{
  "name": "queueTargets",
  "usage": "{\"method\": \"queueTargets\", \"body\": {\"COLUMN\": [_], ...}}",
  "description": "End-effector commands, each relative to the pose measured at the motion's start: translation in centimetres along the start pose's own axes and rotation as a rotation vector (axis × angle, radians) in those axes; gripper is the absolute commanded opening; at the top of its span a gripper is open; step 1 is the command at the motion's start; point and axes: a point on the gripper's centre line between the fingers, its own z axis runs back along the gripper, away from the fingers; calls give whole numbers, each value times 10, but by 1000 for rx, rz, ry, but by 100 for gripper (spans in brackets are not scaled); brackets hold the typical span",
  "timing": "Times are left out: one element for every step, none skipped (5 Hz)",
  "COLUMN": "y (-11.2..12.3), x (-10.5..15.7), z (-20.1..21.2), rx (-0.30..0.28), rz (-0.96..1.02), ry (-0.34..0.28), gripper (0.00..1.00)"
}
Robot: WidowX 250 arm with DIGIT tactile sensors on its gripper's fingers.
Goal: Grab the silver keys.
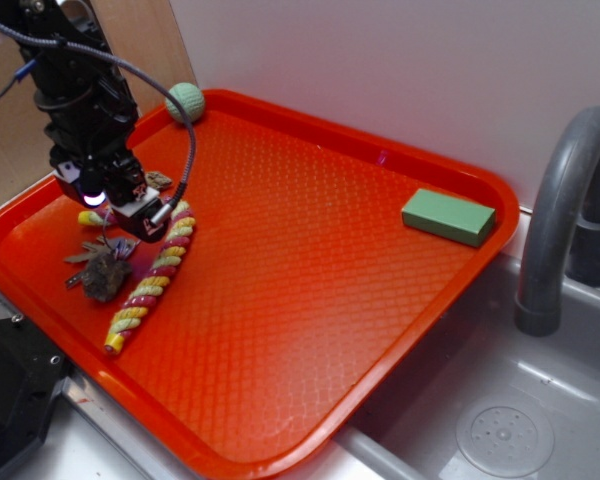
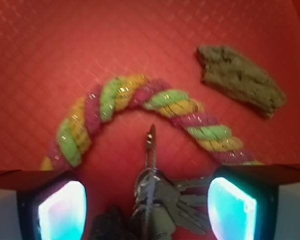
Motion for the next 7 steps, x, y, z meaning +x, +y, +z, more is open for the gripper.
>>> {"method": "queueTargets", "body": {"y": [14, 14, 11, 13, 5, -12, -22], "x": [3, 4, 7, 10, 27, 29, 34], "z": [-12, -14, -16, 3, 54, 106, 157], "rx": [29, 68, 95, 64, -60, -129, -97], "rz": [20, 27, 11, 27, 40, 52, 22], "ry": [-38, -33, -37, -60, -178, -209, -212], "gripper": [0, 0, 0, 0, 0, 0, 0]}}
